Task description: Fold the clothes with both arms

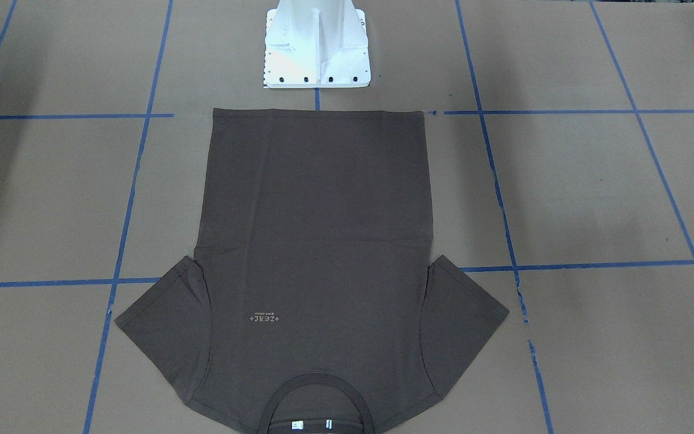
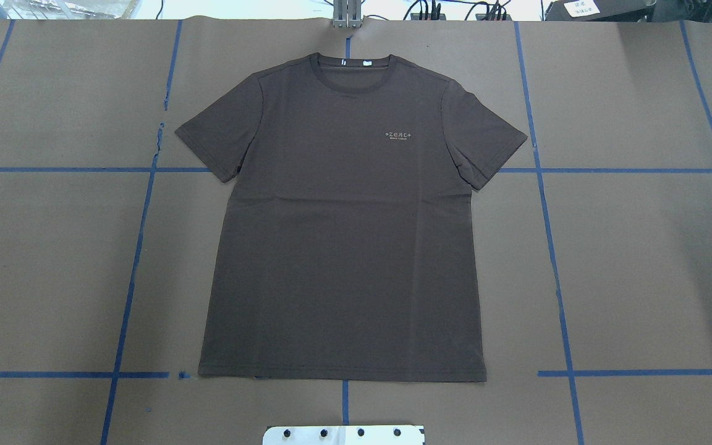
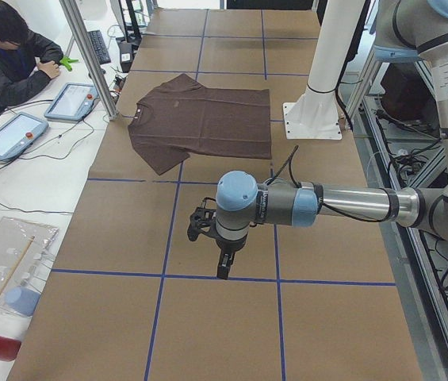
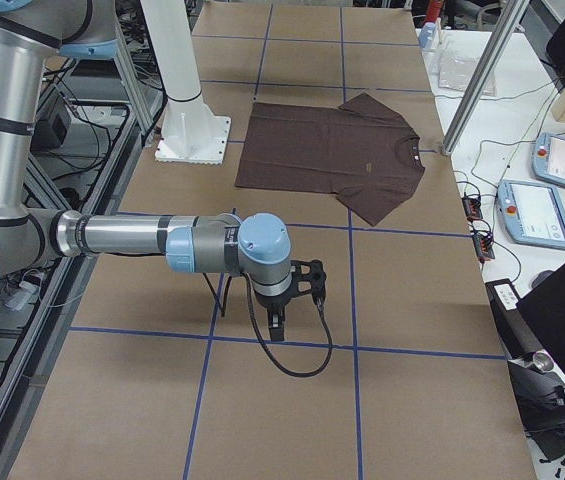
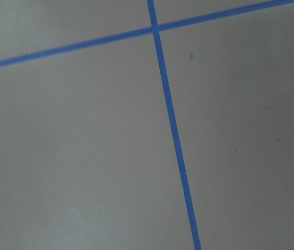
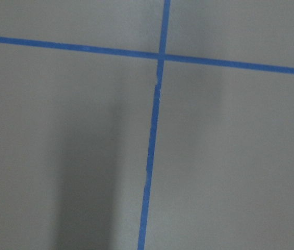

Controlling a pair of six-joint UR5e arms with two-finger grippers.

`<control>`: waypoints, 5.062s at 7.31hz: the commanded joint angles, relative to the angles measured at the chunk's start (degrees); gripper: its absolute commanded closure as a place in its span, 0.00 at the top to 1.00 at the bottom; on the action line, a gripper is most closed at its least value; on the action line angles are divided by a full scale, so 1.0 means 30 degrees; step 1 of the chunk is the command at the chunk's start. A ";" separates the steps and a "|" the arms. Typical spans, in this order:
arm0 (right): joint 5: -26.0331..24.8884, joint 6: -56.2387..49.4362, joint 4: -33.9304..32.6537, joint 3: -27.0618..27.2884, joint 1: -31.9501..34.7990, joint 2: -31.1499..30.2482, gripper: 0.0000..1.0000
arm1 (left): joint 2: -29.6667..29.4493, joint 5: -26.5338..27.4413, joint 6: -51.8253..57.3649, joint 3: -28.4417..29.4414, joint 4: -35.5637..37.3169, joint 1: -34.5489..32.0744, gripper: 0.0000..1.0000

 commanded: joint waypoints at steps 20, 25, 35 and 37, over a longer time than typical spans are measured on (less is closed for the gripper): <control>-1.0292 2.1781 1.3884 -1.1738 -1.4464 1.3072 0.66 | -0.3050 -0.0997 -0.0086 0.2302 -1.0283 0.0032 1.00; -1.0879 2.1781 1.3884 -1.2208 -1.4817 1.3189 0.61 | -0.2991 -0.0997 -0.0086 0.2301 -1.0312 0.0032 1.00; -1.0880 2.1898 1.3565 -1.1744 -1.4847 1.4065 0.00 | -0.2611 -0.0997 -0.0086 0.2301 -1.0839 0.0003 1.00; -1.1489 2.3414 1.1382 -1.0867 -1.4934 1.5348 0.00 | -0.2611 -0.0997 -0.0057 0.2301 -1.0840 -0.0026 1.00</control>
